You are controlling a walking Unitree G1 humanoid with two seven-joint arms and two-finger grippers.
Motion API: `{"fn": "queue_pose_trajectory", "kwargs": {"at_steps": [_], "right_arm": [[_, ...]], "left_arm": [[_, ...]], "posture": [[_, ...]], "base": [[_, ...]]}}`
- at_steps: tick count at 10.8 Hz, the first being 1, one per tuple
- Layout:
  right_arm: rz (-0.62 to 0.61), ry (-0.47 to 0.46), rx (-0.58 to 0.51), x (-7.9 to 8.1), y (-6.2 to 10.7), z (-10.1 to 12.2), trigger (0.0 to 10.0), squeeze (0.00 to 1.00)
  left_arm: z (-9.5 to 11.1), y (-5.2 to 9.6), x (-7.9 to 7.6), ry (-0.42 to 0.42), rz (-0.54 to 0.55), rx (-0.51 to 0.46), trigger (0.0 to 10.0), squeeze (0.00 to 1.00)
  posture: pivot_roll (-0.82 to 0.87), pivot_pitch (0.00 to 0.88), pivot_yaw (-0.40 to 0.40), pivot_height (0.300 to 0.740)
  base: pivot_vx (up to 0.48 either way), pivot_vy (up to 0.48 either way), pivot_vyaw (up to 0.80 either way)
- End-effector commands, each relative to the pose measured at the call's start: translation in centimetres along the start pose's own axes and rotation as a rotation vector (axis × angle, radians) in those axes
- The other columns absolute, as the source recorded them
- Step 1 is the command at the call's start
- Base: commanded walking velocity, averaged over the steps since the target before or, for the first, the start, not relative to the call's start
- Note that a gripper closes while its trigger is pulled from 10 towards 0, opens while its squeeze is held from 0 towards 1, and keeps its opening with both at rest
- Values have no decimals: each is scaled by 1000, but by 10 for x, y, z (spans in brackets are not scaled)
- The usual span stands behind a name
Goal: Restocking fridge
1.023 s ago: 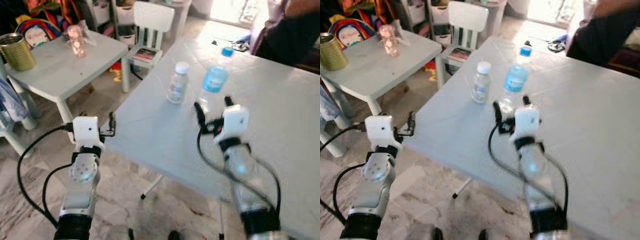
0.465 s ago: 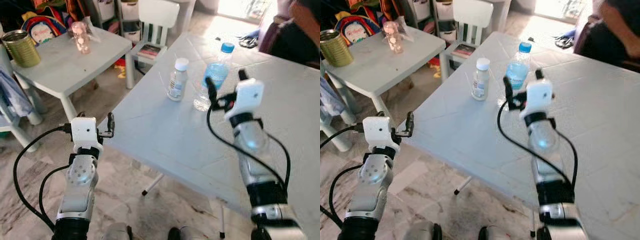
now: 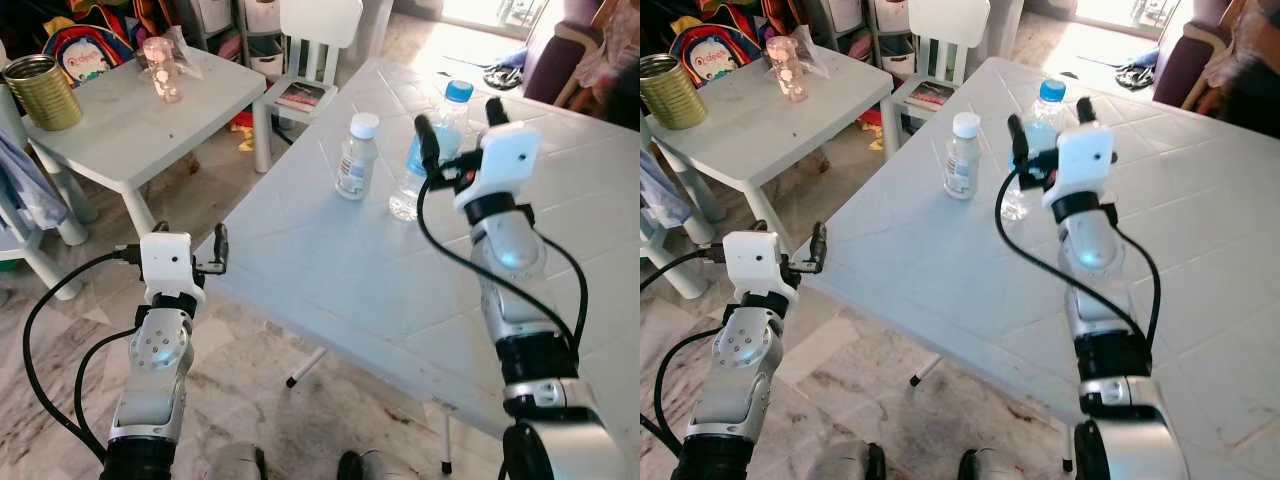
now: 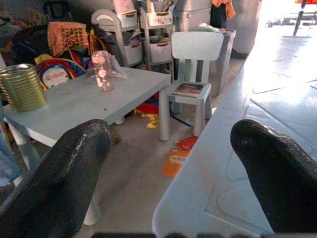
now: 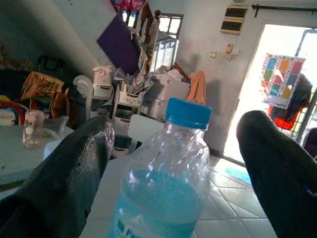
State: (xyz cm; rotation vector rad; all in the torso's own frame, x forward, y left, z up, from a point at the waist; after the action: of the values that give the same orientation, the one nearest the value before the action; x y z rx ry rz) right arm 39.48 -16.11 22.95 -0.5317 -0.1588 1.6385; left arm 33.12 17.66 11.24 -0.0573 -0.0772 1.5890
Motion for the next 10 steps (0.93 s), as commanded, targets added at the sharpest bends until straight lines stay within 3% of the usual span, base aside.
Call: {"fn": "queue_pose_trajectory", "kwargs": {"at_steps": [1,5,7,8,9,10], "right_arm": [[-16,-10,-11,-8,-6,6,10000,0],[-2,-39,-9,-6,-35,16,10000,0],[7,-32,52,-4,-47,11,10000,0],[24,-40,69,-1,-52,10,2863,0],[23,-40,76,-1,-55,10,0,0],[10,-45,112,0,-56,5,0,0]], "left_arm": [[1,1,0,-8,-6,4,10000,0],[0,1,0,-10,-23,15,10000,0],[0,2,-3,-7,-32,21,10000,0],[-1,2,-5,-4,-40,25,10000,0],[-1,3,-6,-4,-44,27,10000,0],[-2,3,-7,-4,-47,29,10000,0]], "posture": [[159,100,-32,740],[171,106,-25,740],[174,105,-27,740],[177,106,-29,740],[177,106,-29,740],[179,104,-31,740]], "base": [[0,0,0],[0,0,0],[0,0,0],[0,0,0],[0,0,0],[0,0,0]]}}
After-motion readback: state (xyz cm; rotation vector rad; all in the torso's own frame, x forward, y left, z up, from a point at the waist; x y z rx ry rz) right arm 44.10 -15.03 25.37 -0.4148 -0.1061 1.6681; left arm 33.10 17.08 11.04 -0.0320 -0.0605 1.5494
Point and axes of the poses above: a point about 5 cm out from each wrist's last joint towards the gripper, its own y axis pointing back from the gripper into the wrist, its own z axis along the axis of the wrist's last joint, x = y × z, the point moved 5 cm from there along -y, pointing out of the wrist towards the gripper, and after that the axes turned 4 degrees about y, right-handed, at the moved point
